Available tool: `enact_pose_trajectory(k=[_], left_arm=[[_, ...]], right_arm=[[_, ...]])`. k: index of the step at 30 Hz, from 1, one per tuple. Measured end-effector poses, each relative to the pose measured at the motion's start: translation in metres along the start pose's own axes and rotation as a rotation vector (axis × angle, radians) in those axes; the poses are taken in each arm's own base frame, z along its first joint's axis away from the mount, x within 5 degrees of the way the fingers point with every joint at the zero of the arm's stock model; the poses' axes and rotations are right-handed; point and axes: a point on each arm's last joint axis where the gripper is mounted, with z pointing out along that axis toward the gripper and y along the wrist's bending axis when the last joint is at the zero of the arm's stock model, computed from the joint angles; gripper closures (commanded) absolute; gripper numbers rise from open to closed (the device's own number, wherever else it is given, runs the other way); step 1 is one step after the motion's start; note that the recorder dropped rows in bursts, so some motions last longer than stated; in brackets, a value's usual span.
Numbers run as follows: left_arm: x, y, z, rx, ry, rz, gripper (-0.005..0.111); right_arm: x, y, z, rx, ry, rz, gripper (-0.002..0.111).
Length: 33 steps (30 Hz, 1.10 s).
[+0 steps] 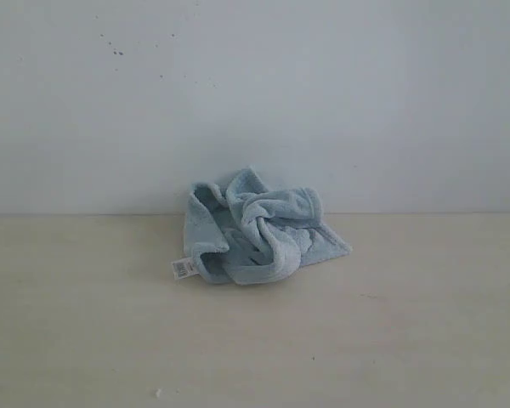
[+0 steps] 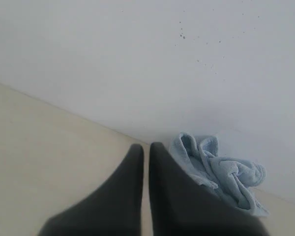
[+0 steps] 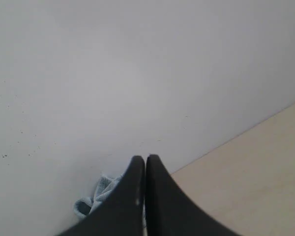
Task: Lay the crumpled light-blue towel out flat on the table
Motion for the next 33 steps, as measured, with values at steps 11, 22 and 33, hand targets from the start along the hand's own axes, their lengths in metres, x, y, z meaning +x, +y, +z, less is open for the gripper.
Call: enact_pose_trajectory(k=[11,22,33], left_arm=[[-0.002,-0.001,0.0,0.016,-0.017,-0.124,0.103],[-0.008,-0.006,-0.001,0.065,-0.067,-0.17,0.103],[-0.039,-0.035,0.028,0.093,0.209,0.0,0.102]], right_arm=[[0.0,0.0,0.0,-0.004,-0.005,0.0,0.108],[-0.011,0.009,0.0,-0.049,-0.057,0.028,0.108],[-0.051,0.067,0.063,-0.102,0.328,-0.305,0.108]])
